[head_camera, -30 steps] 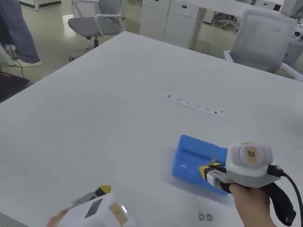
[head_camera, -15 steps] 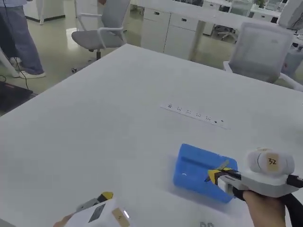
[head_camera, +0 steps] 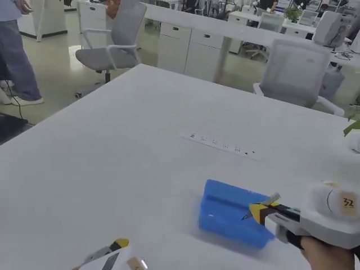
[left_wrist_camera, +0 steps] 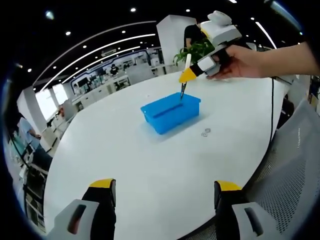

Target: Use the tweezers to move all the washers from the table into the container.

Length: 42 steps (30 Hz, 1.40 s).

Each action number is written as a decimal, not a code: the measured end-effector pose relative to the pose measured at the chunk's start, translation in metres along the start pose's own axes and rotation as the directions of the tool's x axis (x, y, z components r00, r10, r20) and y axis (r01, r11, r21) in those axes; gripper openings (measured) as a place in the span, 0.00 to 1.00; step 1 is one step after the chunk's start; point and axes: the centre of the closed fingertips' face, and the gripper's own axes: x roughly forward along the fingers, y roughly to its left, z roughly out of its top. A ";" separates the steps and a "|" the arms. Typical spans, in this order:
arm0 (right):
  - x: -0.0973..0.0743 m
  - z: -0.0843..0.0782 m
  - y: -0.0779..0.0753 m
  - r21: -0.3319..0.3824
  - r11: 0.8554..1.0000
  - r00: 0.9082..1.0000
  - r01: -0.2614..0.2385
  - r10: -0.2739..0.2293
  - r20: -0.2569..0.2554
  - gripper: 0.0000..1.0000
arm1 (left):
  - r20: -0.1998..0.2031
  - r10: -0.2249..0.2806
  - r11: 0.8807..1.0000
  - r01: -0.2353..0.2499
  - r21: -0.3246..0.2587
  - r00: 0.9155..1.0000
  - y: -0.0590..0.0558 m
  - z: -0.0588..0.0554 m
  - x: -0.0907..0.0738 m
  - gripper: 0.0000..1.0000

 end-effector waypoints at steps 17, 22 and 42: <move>-0.009 -0.060 0.020 0.026 0.999 0.996 -0.027 0.029 -0.088 0.03 | 0.021 0.021 1.000 -0.021 -0.017 1.000 0.005 0.003 -0.002 0.82; -0.008 -0.075 0.024 0.036 0.999 0.993 -0.029 0.033 -0.113 0.03 | 0.015 0.020 1.000 -0.020 -0.012 1.000 0.005 0.002 -0.002 0.82; -0.002 -0.097 0.027 0.035 0.999 0.985 -0.039 0.045 -0.168 0.03 | 0.013 0.027 1.000 -0.027 -0.011 1.000 0.006 0.002 -0.001 0.81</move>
